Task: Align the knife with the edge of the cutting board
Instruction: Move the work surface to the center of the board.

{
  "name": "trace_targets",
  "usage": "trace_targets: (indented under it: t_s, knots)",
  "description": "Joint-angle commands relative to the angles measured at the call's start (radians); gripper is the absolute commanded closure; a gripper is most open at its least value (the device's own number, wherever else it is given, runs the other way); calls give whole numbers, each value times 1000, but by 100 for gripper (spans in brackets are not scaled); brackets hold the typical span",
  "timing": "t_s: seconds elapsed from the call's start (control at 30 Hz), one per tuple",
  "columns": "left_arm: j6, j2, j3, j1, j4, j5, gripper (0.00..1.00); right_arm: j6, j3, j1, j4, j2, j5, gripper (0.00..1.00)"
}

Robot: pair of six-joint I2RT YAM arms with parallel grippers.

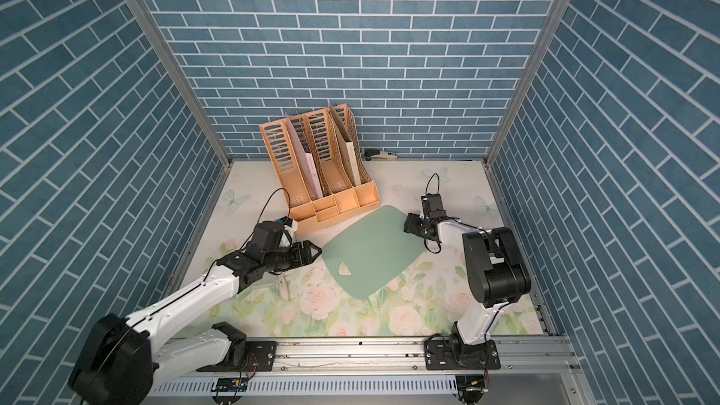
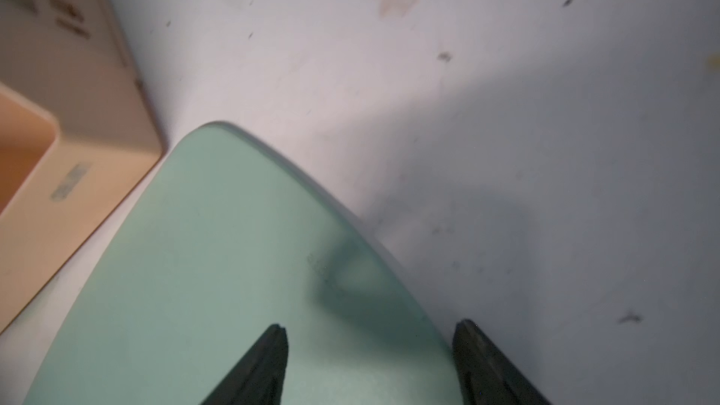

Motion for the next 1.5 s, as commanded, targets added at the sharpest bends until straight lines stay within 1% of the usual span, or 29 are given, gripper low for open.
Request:
trace_targets:
  t_s: [0.0,0.1,0.23,0.33,0.4,0.5,0.57,0.67,0.77,0.9,0.97,1.03,1.13,1.2,1.27,1.37,1.47]
  knots:
    - [25,118,56,-2,98,-12,22,144,-130,100,-35,11,-140,29]
    - [57,240,142,18,94,-82,20,231,-227,197,37,-18,-132,30]
    - [64,356,208,60,127,-97,20,356,-354,339,151,-64,-129,30]
    - [76,402,219,75,142,-105,20,428,-400,457,213,-79,-132,31]
    - [79,420,215,93,150,-104,20,441,-408,514,205,-89,-101,31]
    - [93,419,209,103,157,-75,21,455,-432,540,183,-111,-38,31]
    - [102,383,194,103,159,-57,22,450,-434,540,143,-136,11,31]
    - [101,272,157,103,134,-66,22,418,-407,540,62,-183,75,31]
    - [69,135,118,102,35,-108,20,373,-358,539,1,-228,120,31]
    - [-28,-60,37,73,-163,-236,18,339,-295,540,-59,-249,147,30]
    - [-103,-161,0,52,-274,-324,15,336,-276,540,-66,-243,145,30]
    - [-175,-251,-43,36,-342,-348,11,332,-259,539,-66,-229,138,30]
    - [-271,-358,-124,-11,-387,-343,6,335,-242,539,-61,-205,129,29]
    - [-314,-396,-170,-43,-419,-363,1,343,-232,540,-60,-185,130,28]
    - [-336,-411,-227,-55,-416,-369,1,350,-214,540,-68,-162,131,26]
    - [-348,-391,-299,-58,-324,-327,0,346,-194,540,-68,-135,121,24]
    - [-345,-336,-317,-65,-254,-327,0,346,-195,539,-38,-116,96,24]
